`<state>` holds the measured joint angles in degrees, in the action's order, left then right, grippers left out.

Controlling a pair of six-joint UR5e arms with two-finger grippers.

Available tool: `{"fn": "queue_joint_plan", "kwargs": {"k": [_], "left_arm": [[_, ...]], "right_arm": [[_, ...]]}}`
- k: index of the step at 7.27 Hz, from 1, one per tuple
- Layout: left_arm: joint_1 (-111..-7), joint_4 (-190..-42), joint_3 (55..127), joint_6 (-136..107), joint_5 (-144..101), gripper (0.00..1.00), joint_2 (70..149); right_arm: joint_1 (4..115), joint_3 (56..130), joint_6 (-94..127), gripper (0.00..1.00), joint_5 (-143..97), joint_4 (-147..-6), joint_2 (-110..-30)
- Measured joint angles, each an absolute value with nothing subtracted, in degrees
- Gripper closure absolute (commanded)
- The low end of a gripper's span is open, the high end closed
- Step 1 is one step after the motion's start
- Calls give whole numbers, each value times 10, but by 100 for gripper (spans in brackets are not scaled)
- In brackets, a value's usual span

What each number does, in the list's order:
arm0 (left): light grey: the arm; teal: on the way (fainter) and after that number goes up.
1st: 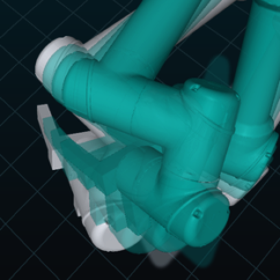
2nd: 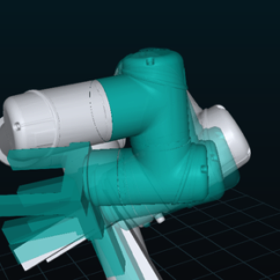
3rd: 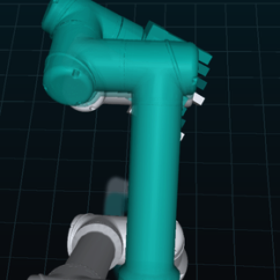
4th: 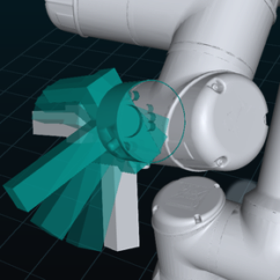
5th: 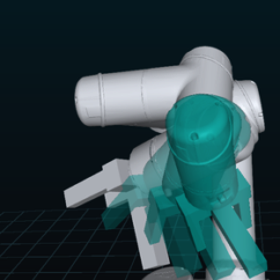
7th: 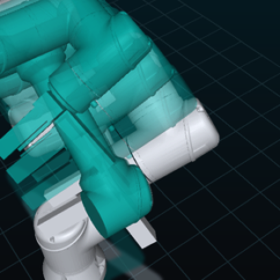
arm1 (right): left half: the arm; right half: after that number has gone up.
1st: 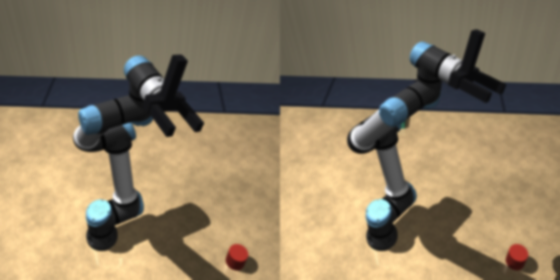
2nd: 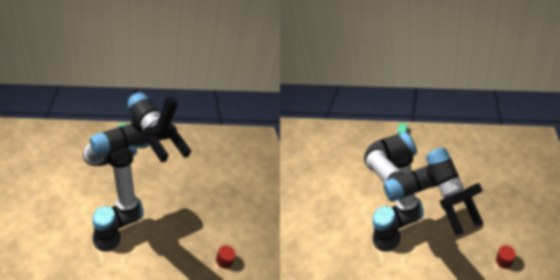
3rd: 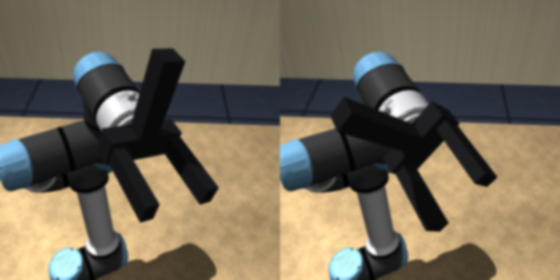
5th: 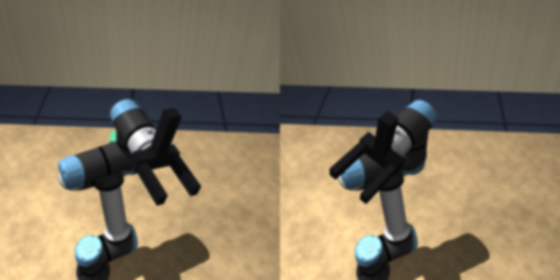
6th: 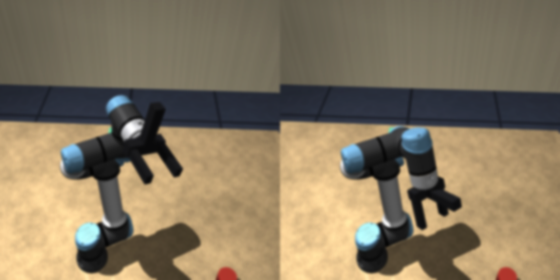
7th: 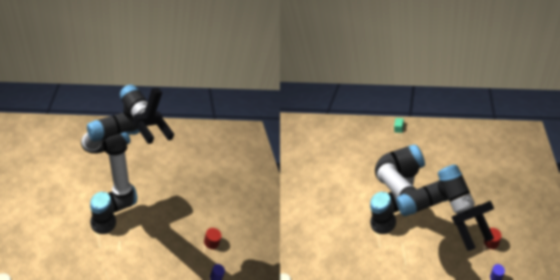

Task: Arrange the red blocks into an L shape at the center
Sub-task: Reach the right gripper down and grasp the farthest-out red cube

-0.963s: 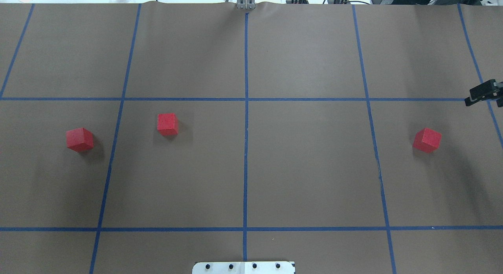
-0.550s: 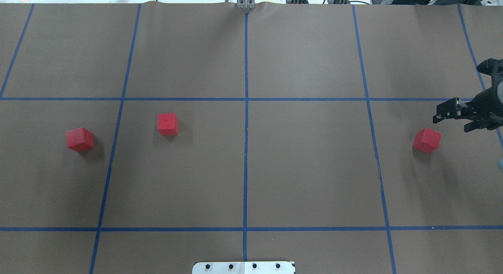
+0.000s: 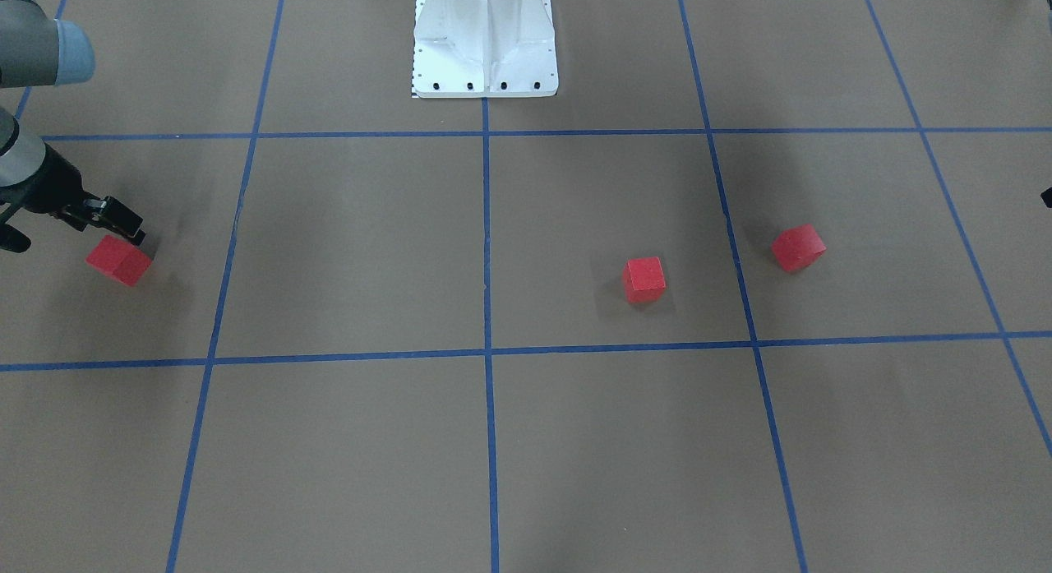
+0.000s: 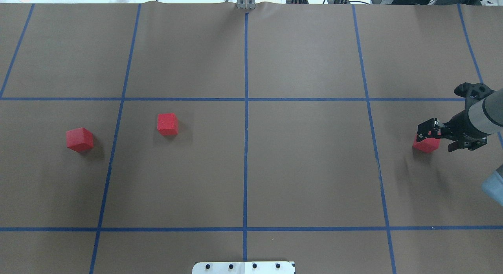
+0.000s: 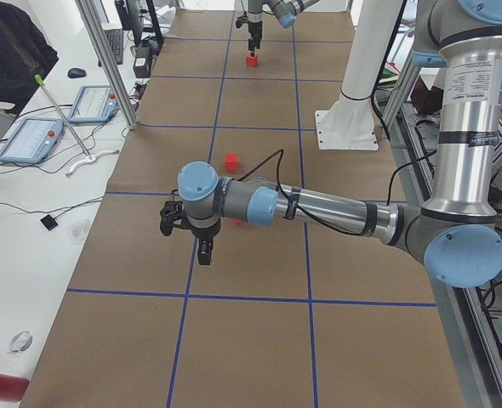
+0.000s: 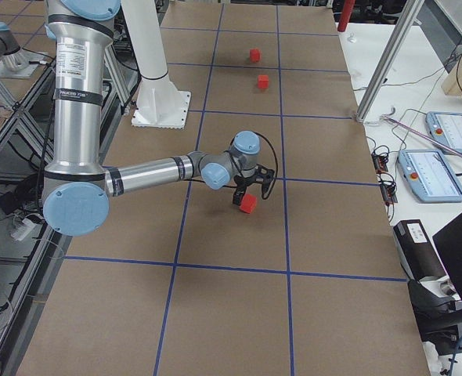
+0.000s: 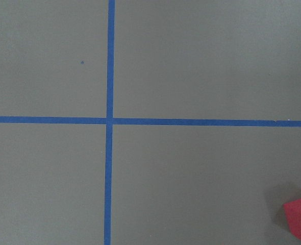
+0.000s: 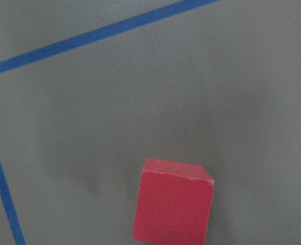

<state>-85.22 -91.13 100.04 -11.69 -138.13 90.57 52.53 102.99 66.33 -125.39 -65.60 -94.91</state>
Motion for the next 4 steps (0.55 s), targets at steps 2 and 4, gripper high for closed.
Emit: {"fn": "queue_joint_plan", "kwargs": {"k": [2, 4], "left_arm": [[-853, -911, 1007, -117, -1380, 0, 905], [-853, -911, 1011, -118, -1380, 0, 904]], "right_arm": [[519, 1025, 667, 3, -1245, -656, -949], [513, 1013, 667, 4, -1231, -657, -944]]}}
